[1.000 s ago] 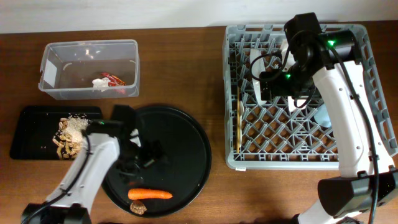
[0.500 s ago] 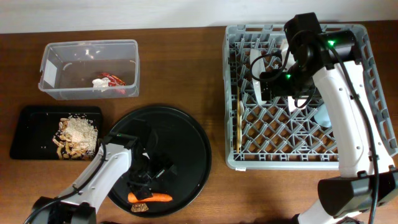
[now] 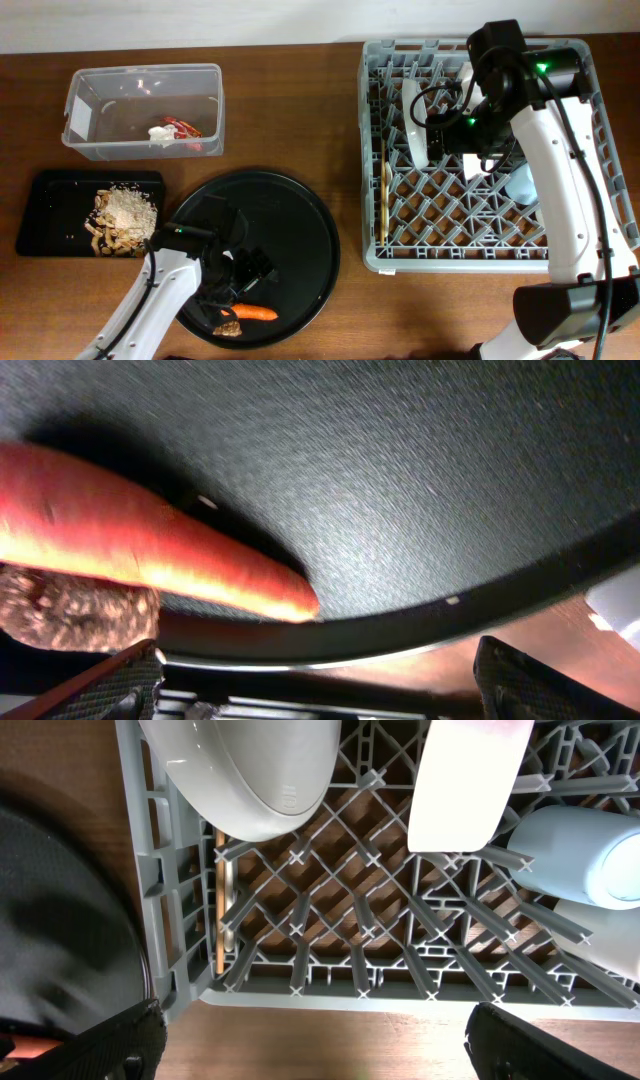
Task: Sort waste into correct bins and load items into the dishwasher rack
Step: 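Grasp the orange carrot with the left gripper and lift it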
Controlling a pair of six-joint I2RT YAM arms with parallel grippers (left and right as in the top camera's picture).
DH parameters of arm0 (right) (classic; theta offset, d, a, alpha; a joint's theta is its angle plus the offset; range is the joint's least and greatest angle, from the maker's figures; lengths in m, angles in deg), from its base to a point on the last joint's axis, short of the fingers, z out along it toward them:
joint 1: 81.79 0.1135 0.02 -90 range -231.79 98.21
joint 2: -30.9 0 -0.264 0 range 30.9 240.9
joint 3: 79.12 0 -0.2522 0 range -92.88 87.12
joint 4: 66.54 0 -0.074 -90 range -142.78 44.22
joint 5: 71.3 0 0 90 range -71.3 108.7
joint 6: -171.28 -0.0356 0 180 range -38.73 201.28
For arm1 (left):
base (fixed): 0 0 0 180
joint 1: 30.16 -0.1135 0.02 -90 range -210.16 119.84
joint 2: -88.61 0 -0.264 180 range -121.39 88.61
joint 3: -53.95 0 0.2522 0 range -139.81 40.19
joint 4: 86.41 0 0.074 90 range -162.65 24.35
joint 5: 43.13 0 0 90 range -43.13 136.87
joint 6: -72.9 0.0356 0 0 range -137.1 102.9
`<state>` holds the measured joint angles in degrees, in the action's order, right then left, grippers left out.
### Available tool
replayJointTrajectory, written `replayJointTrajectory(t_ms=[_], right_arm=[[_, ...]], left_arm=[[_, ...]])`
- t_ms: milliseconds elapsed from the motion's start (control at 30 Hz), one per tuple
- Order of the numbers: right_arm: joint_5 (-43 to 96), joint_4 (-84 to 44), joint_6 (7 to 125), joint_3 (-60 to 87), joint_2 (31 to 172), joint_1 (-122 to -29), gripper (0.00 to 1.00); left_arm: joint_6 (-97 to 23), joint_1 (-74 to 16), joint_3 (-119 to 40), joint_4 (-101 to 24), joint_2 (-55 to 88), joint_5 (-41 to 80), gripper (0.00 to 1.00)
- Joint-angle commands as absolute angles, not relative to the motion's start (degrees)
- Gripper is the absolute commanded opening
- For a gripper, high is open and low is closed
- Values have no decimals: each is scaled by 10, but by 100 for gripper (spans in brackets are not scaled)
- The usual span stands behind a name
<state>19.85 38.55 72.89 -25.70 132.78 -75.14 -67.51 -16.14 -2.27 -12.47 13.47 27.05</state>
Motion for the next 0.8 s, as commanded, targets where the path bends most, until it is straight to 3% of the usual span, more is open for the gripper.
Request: replayJointTrajectory(t_ms=[0, 567, 767], right_arm=[[196, 390, 734, -259, 1329, -756, 99], [196, 394, 733, -259, 1329, -756, 99], [196, 396, 734, -259, 1329, -756, 99]], left_arm=[[-681, -163, -16, -127, 128, 311, 99], [-709, -163, 37, -207, 88, 304, 99], [-719, -163, 37, -261, 87, 370, 99]])
